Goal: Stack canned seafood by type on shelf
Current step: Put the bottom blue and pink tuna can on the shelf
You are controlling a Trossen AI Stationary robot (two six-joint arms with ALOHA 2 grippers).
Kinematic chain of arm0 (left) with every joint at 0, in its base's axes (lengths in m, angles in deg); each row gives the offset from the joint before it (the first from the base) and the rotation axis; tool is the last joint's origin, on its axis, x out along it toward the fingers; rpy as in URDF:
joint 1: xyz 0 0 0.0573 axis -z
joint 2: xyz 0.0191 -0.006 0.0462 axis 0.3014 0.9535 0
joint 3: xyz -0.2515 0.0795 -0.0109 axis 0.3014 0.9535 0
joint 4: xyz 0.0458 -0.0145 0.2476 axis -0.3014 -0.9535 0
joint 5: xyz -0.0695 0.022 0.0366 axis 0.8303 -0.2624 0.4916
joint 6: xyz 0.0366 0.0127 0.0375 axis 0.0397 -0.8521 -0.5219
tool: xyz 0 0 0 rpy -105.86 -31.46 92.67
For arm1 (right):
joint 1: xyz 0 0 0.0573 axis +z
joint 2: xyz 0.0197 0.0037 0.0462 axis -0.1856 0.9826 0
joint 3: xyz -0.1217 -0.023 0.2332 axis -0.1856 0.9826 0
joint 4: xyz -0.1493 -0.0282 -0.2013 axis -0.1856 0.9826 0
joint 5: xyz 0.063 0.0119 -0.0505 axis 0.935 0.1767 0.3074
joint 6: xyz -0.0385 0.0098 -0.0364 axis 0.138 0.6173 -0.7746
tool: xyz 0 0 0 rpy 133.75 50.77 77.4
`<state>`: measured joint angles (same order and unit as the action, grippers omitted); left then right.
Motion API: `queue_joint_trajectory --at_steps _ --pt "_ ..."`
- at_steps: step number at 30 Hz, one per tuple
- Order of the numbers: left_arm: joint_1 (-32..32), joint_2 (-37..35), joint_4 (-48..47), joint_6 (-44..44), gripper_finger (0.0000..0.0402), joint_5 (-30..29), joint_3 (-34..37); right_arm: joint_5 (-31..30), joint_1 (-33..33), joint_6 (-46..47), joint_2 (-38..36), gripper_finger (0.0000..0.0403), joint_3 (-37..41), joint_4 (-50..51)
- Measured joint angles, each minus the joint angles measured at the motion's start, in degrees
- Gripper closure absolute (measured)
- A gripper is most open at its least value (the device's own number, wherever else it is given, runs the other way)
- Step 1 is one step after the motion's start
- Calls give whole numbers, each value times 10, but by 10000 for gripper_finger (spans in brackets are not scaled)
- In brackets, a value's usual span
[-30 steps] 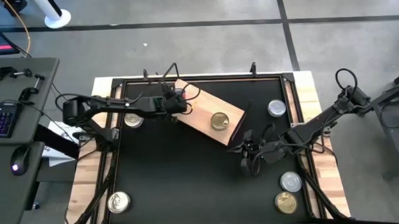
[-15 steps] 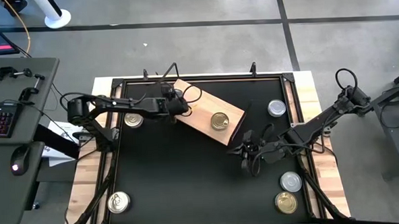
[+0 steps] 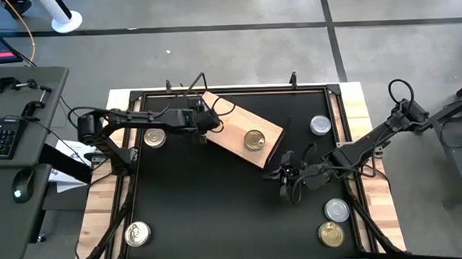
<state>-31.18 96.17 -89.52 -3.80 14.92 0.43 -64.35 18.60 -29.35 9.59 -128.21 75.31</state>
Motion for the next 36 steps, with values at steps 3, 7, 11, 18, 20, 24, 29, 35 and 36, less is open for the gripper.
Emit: queue_joint_trajectory --at_steps 3,7,11,18,20,24,29,35,36 --pt "12 -4 -64 63 191 12 -40 0 0 0 0 403 0 0" --pt "48 -34 -99 226 191 173 -71 2 0 0 0 403 0 0" --pt "140 -70 -122 330 224 292 -71 6 0 5 0 403 0 2" --pt "422 -76 -248 581 387 329 -71 9 0 16 0 403 0 14" --pt "501 -76 -244 675 389 357 -71 9 -5 16 0 403 0 14" --pt "632 -75 -251 857 399 426 -71 4 -20 55 0 403 0 25" --pt "722 -74 -253 1037 401 446 -70 7 -39 36 0 403 0 36" --pt "746 -56 -245 1122 401 494 -23 44 -56 12 0 403 0 35" --pt "745 -53 -246 1127 401 502 -14 48 -57 12 0 403 0 34"
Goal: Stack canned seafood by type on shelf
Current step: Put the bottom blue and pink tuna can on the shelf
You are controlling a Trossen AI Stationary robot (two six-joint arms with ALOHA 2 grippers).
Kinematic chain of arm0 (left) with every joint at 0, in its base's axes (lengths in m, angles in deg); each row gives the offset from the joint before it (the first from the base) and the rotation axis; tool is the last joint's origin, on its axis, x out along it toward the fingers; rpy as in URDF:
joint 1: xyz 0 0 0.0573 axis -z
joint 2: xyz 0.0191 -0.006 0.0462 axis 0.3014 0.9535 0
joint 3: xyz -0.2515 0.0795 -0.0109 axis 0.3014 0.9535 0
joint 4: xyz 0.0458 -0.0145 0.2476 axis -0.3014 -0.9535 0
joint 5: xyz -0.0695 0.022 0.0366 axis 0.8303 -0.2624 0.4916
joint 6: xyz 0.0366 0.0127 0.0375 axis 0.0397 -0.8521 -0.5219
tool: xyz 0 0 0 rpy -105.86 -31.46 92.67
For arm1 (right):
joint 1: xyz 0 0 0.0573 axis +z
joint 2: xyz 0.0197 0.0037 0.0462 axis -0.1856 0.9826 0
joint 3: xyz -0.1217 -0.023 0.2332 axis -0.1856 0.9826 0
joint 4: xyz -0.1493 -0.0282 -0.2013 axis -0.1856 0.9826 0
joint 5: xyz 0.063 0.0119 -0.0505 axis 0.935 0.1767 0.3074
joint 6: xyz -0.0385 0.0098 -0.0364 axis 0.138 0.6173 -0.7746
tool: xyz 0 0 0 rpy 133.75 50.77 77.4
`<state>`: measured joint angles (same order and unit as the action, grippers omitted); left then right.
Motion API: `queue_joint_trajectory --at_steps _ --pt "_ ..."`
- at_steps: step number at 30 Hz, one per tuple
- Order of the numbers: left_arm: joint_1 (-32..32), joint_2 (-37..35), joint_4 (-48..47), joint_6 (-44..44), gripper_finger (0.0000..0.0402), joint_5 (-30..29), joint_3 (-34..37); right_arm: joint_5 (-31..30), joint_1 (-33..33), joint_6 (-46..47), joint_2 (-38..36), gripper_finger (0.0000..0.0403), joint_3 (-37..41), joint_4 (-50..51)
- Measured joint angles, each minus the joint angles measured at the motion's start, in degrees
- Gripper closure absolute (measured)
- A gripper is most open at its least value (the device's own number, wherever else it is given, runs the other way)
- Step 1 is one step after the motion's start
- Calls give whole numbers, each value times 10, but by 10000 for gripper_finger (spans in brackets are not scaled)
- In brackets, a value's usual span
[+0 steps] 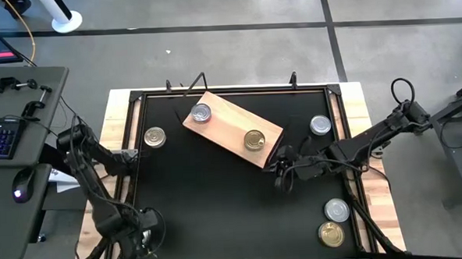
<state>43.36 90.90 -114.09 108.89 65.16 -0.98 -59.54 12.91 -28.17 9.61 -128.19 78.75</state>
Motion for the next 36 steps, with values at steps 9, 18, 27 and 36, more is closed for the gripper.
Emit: queue_joint_trajectory --at_steps 9,18,27,36 --pt "-9 7 63 24 401 -1 73 64 45 9 0 403 0 37" --pt "-48 3 167 1 401 -11 131 54 144 108 0 403 0 90" --pt "-196 14 314 -307 401 -288 136 100 166 40 62 403 0 -11" --pt "-371 99 528 -571 401 -197 110 156 102 -44 190 403 0 -128"
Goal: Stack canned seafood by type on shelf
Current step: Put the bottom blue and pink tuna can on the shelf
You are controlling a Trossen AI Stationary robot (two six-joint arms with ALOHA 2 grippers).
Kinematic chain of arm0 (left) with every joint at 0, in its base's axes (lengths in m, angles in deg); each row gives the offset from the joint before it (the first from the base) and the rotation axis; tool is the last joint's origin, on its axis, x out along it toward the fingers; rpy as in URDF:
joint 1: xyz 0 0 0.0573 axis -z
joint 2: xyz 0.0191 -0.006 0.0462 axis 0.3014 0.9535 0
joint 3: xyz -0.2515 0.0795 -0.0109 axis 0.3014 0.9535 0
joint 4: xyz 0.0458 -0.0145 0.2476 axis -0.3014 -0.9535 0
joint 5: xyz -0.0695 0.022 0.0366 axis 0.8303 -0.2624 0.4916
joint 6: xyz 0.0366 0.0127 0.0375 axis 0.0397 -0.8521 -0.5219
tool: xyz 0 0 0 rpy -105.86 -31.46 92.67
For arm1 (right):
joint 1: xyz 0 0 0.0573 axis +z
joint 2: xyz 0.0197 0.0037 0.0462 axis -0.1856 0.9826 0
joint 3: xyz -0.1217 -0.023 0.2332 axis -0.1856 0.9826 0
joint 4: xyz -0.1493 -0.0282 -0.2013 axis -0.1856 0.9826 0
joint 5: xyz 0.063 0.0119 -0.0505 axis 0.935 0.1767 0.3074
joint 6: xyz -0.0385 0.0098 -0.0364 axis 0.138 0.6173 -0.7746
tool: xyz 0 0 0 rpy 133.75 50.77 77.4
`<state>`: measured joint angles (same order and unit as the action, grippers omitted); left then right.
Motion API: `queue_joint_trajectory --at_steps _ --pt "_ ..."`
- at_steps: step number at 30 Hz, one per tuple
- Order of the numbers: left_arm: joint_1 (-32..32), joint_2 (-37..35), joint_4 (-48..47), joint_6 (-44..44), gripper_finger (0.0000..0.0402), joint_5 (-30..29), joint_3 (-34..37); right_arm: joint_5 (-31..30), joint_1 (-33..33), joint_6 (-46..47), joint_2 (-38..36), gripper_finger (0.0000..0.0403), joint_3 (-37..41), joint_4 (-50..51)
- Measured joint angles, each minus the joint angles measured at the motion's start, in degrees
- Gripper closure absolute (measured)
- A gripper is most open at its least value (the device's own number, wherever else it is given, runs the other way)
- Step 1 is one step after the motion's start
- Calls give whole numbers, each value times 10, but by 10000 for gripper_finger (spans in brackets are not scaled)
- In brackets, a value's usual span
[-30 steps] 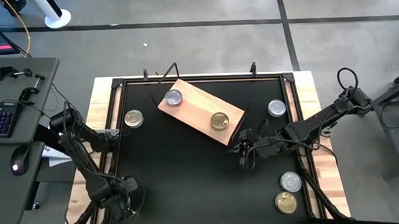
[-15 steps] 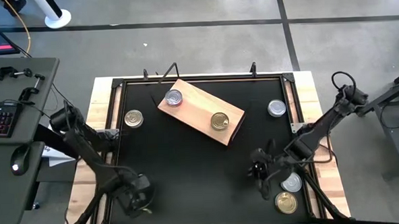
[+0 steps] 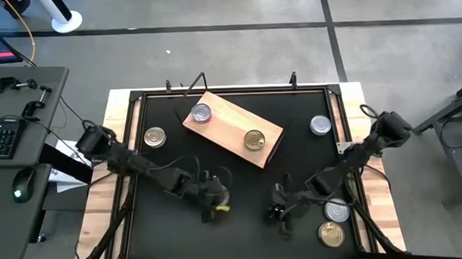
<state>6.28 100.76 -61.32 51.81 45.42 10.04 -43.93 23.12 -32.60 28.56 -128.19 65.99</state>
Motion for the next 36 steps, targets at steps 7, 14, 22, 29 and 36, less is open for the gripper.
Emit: queue_joint_trajectory --at_steps 7,14,22,29,36 --pt "-11 -68 -65 -123 401 -10 -42 0 -62 36 35 403 0 -43" --pt "5 -98 -97 -151 401 -71 -9 15 -97 87 79 403 -18 -64" --pt "30 -101 51 -51 401 -71 103 29 -118 82 183 403 -156 102" --pt "33 -101 72 -51 401 -107 138 25 -127 74 220 403 -204 163" --pt "31 -101 91 -62 401 -108 147 2 -152 74 220 403 -206 142"
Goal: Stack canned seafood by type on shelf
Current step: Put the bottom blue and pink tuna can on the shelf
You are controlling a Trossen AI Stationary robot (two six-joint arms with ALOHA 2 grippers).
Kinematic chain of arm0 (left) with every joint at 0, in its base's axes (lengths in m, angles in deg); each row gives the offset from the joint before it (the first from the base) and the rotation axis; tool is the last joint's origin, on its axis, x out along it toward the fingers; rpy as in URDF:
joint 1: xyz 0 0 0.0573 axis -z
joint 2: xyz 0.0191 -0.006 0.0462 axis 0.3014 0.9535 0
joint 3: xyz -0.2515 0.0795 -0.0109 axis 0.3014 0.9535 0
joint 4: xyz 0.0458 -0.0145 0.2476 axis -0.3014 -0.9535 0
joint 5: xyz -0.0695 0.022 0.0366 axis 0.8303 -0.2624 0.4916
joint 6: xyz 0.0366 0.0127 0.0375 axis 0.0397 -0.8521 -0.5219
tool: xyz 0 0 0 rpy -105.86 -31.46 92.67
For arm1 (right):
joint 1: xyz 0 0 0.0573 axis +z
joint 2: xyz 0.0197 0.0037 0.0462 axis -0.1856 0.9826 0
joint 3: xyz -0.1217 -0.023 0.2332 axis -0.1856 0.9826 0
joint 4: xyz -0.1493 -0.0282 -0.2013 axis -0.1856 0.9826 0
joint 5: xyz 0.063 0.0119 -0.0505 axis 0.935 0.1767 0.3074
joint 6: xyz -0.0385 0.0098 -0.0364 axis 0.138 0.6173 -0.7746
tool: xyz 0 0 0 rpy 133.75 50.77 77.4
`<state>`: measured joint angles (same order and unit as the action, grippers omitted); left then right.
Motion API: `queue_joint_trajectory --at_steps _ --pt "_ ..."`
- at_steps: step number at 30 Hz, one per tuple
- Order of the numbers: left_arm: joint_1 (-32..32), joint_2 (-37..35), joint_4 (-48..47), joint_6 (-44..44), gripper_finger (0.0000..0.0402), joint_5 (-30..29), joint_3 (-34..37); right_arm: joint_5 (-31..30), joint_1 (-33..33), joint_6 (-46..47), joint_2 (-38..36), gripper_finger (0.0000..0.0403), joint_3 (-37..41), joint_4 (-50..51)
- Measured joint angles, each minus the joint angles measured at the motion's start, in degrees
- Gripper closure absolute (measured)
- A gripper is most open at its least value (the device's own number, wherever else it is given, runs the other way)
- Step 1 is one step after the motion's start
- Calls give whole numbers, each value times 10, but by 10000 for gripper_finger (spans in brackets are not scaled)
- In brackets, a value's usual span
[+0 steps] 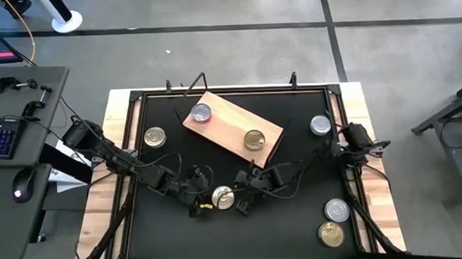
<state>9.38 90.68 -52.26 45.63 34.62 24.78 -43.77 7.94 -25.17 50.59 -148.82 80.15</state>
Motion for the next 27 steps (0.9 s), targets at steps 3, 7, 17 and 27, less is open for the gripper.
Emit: queue_joint_trajectory --at_steps 3,7,17,27 --pt "0 0 12 -14 401 0 0 3 -8 1 0 403 -1 -1" --pt "-2 5 17 -19 401 -1 -1 11 -10 4 0 403 -1 -3" --pt "14 9 79 -26 401 -26 -1 23 1 14 0 403 0 -2" --pt "11 54 89 -25 401 -20 -2 8 1 14 0 403 1 -25"
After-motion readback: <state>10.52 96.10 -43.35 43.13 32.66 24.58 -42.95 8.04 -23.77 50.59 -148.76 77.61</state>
